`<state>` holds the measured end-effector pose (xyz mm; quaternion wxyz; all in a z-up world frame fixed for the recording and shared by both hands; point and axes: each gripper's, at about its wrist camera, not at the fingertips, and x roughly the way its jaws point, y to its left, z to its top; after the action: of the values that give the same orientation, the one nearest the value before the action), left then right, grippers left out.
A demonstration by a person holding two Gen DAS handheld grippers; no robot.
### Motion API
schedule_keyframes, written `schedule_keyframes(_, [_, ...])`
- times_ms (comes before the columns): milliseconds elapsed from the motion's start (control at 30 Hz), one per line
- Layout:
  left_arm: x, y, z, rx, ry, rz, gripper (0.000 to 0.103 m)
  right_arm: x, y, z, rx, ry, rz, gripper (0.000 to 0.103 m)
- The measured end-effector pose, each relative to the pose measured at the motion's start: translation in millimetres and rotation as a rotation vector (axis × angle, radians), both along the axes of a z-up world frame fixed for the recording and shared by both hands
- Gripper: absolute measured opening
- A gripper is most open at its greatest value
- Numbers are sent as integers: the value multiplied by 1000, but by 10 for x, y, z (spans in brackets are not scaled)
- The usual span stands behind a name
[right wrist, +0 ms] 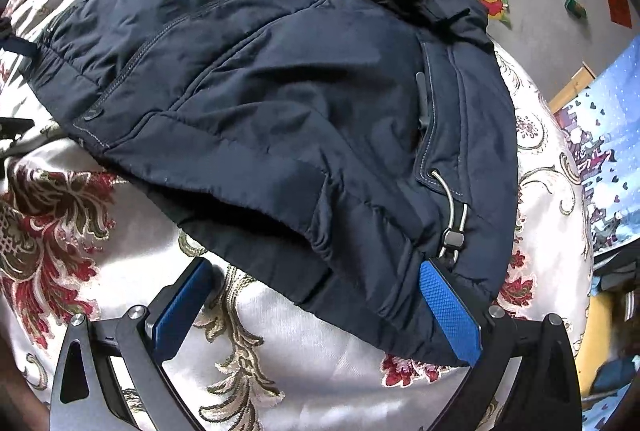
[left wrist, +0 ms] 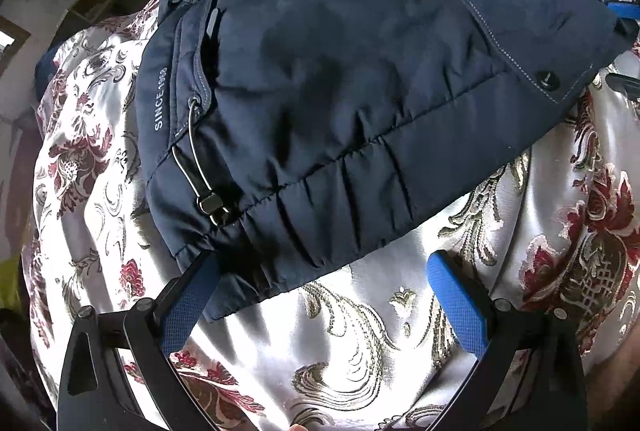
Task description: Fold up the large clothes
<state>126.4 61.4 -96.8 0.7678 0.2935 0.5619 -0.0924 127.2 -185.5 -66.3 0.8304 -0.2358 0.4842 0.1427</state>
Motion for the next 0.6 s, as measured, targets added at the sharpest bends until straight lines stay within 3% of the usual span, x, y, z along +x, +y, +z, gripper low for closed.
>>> schedule_keyframes(200, [-9,-71,-45,52,-30,2,101,-18,94,-34,-103,-90,5,103])
schedule_keyframes(400, [50,-148,-86,99,-52,-8,101,89,127,52,-107,-178,-3,98])
schedule_keyframes(533, [46,-164,-60,96,-88,-18,101,114,120,150,-24,-173,-4,55])
schedule_keyframes(600, [44,-144,-34,73,-89,-23,101,106,135,201,1,-172,-3,46])
